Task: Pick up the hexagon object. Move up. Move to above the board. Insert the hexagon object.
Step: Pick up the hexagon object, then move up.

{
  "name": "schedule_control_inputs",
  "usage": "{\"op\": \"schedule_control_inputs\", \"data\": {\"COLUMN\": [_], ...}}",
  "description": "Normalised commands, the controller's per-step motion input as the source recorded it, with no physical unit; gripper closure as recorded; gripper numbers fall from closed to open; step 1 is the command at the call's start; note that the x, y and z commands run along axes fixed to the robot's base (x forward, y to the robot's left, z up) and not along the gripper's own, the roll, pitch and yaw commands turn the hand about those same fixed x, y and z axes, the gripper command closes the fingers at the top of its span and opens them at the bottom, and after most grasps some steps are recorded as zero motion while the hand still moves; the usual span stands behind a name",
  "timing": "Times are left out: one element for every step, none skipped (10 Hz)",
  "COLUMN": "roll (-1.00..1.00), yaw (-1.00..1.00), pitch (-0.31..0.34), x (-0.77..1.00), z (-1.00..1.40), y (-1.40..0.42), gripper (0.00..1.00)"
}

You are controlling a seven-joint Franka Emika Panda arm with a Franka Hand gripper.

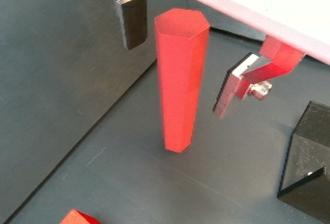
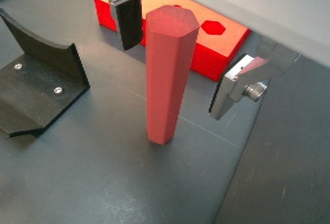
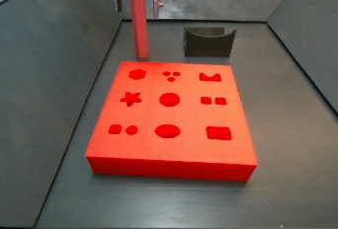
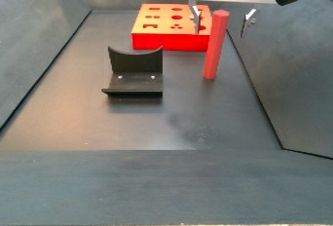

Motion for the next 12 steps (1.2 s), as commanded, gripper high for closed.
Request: {"op": "schedule_control_inputs", "data": {"roll": [0.00,0.00,0.00,0.00,0.00,0.00,0.00,0.00,0.00,0.00,0.00,0.00], "yaw": [0.00,0.00,0.00,0.00,0.00,0.00,0.00,0.00,0.00,0.00,0.00,0.00], "pitch": [0.000,0.000,0.000,0.000,0.000,0.000,0.000,0.000,0.000,0.000,0.000,0.000], "x": [0.00,0.00,0.00,0.00,0.00,0.00,0.00,0.00,0.00,0.00,0.00,0.00], "z": [0.00,0.00,0.00,0.00,0.00,0.00,0.00,0.00,0.00,0.00,0.00,0.83], "y": [0.00,0.00,0.00,0.00,0.00,0.00,0.00,0.00,0.00,0.00,0.00,0.00], "gripper": [1.00,1.00,1.00,1.00,1.00,1.00,1.00,1.00,1.00,1.00,1.00,1.00]}}
